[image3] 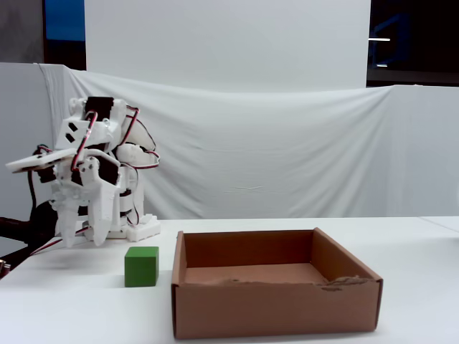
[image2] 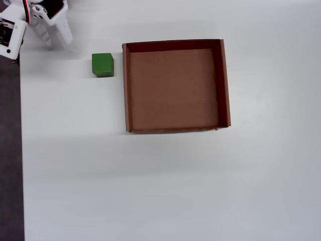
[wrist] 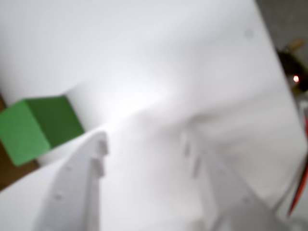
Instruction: Grasp a green cube and put it in a box.
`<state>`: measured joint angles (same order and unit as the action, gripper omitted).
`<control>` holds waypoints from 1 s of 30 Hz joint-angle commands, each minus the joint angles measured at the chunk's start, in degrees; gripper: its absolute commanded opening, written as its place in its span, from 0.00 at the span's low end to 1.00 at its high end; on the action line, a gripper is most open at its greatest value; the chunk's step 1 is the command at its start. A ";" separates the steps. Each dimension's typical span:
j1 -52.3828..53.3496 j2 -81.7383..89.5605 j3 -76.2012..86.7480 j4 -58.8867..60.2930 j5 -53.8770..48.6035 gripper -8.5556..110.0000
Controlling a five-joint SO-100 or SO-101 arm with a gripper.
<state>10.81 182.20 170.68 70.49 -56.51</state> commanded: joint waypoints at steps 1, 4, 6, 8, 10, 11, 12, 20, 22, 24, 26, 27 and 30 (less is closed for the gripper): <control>-0.26 0.26 -0.35 0.09 0.09 0.25; -0.26 0.26 -0.35 0.09 0.09 0.25; -0.26 0.26 -0.35 0.09 0.09 0.25; -0.26 0.26 -0.35 0.09 0.09 0.25; -0.26 0.26 -0.35 0.09 0.09 0.25; -0.26 0.26 -0.35 0.09 0.09 0.25; -0.26 0.26 -0.35 0.09 0.09 0.25; -0.26 0.26 -0.35 0.09 0.09 0.25; -0.26 0.26 -0.35 0.09 0.09 0.25; -0.26 0.26 -0.35 0.09 0.09 0.25; -0.26 0.26 -0.35 0.09 0.09 0.25; -0.18 0.26 -0.35 0.09 0.09 0.25; 0.53 0.26 -0.35 0.26 0.09 0.25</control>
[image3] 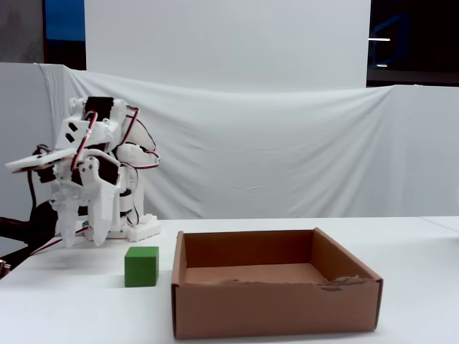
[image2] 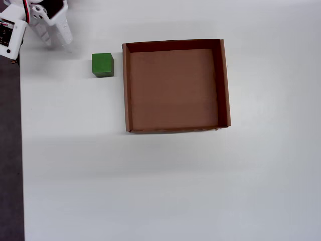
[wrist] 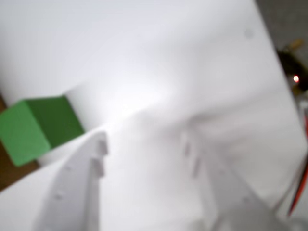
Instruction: Grasp a green cube and put it in a box.
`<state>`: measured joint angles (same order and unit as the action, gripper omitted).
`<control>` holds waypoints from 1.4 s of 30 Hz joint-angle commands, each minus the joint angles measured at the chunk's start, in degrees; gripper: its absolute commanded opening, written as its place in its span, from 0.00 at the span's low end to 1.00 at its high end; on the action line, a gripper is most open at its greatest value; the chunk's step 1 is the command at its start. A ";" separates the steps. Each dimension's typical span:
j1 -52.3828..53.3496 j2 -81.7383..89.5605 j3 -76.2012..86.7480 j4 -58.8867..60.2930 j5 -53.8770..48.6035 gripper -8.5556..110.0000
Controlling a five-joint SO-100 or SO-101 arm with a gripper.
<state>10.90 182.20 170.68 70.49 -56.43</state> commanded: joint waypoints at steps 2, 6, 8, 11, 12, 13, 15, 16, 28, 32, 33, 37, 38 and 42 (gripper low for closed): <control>0.00 0.26 -0.44 -0.70 -0.26 0.26; -2.29 0.26 -0.44 -4.39 -0.35 0.26; -3.78 0.18 -0.44 -6.33 -0.44 0.26; -5.45 0.09 -0.53 -9.58 -0.44 0.26; -5.89 -0.09 -0.53 -10.28 -0.44 0.26; -6.15 -0.53 -0.53 -11.07 -0.44 0.26; -6.68 -2.29 -1.14 -12.39 -0.53 0.26; -6.86 -3.60 -1.85 -13.01 -0.70 0.26; -11.60 -14.85 -12.04 -14.77 -9.14 0.26; -13.54 -18.98 -15.47 -15.82 -9.58 0.26; -14.24 -20.39 -16.35 -16.00 -9.58 0.26; -16.88 -25.84 -19.42 -16.88 -9.58 0.26; -17.31 -26.81 -19.86 -17.05 -9.58 0.26; -18.72 -28.74 -19.86 -19.51 -10.90 0.26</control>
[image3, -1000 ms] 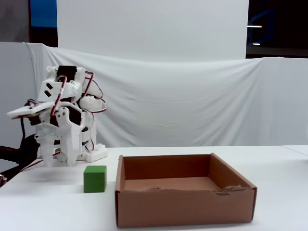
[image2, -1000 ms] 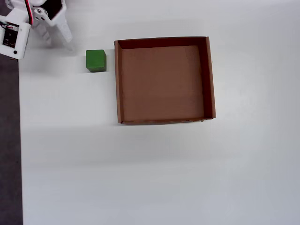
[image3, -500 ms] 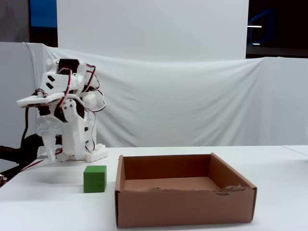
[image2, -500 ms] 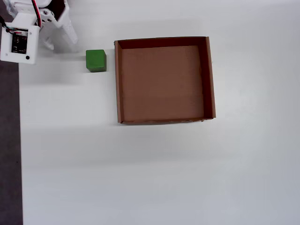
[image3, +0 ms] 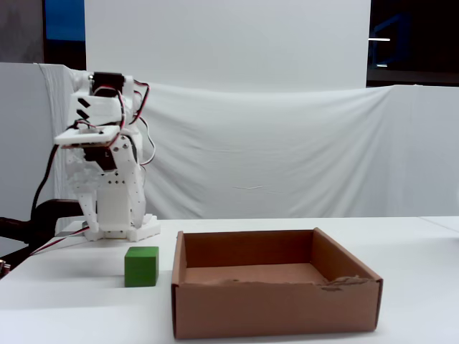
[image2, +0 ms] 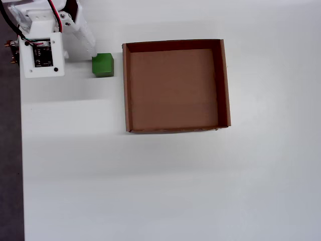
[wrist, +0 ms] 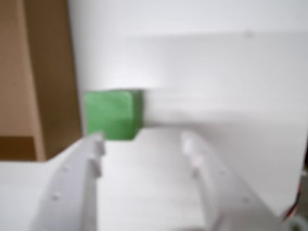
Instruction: Grasp a green cube and put it in a box.
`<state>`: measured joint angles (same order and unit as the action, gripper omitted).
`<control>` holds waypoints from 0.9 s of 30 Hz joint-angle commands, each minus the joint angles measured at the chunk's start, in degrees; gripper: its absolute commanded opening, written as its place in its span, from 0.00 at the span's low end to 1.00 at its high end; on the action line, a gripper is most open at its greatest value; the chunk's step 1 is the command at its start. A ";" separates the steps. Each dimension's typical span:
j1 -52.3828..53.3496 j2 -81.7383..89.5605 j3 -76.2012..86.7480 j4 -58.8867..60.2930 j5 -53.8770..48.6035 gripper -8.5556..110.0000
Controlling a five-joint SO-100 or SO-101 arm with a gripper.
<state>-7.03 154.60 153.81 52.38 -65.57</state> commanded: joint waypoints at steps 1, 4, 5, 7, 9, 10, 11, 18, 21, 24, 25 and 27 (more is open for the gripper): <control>-0.97 -1.58 -2.72 -2.02 -2.37 0.26; -1.41 -3.43 -2.20 -4.39 -2.64 0.26; -1.58 -4.22 -2.20 -4.92 -2.72 0.26; -1.85 -5.89 -2.64 -5.45 -2.81 0.26; -2.20 -7.12 -3.08 -5.71 -2.99 0.26; -2.37 -7.73 -3.43 -5.71 -3.08 0.26; -2.72 -8.26 -3.69 -5.71 -3.08 0.26; -3.78 -12.22 -5.54 -5.98 -4.31 0.26; -4.39 -13.54 -7.03 -5.62 -4.31 0.26; -4.83 -14.15 -8.35 -5.36 -4.31 0.26; -5.01 -14.15 -8.53 -5.36 -4.31 0.26; -5.27 -14.06 -8.44 -5.89 -4.92 0.26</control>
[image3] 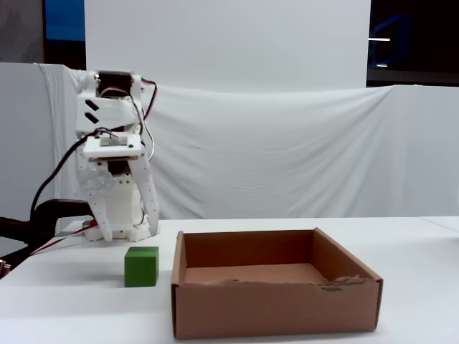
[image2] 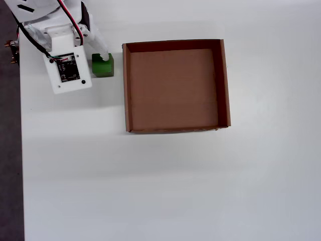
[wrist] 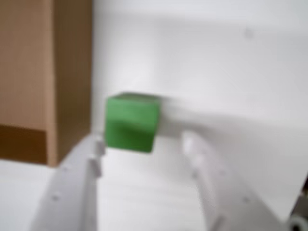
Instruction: Grasp a green cube and put it in a box.
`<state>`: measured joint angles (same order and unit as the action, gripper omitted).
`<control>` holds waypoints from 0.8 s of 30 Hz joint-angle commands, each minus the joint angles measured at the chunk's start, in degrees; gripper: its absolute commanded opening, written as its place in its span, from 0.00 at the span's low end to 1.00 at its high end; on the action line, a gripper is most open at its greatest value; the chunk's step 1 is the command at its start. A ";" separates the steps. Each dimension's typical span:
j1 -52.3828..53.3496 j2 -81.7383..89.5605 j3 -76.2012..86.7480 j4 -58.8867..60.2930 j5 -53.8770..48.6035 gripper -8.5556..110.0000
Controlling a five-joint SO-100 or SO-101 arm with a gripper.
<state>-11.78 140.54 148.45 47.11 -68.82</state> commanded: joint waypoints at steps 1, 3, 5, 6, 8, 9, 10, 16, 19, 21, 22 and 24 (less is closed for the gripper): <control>-0.62 0.09 -2.99 -0.62 -3.60 0.26; -0.62 0.35 -2.90 -0.62 -9.14 0.26; -0.62 0.18 -2.81 -2.20 -14.24 0.26; -0.70 -0.53 -2.81 -3.16 -16.35 0.26; -1.05 -2.99 -3.96 -4.31 -20.04 0.26; -1.23 -4.75 -5.36 -4.31 -21.18 0.26; -1.41 -6.50 -7.03 -4.13 -22.32 0.26; -2.37 -15.21 -16.44 -0.44 -29.97 0.26; -2.90 -16.44 -17.84 -0.09 -34.19 0.26; -3.25 -16.61 -18.54 1.67 -37.79 0.26; -3.34 -16.61 -18.90 2.72 -39.73 0.26; -3.87 -16.26 -19.42 4.39 -43.42 0.26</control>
<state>-14.85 123.66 132.63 50.27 -106.70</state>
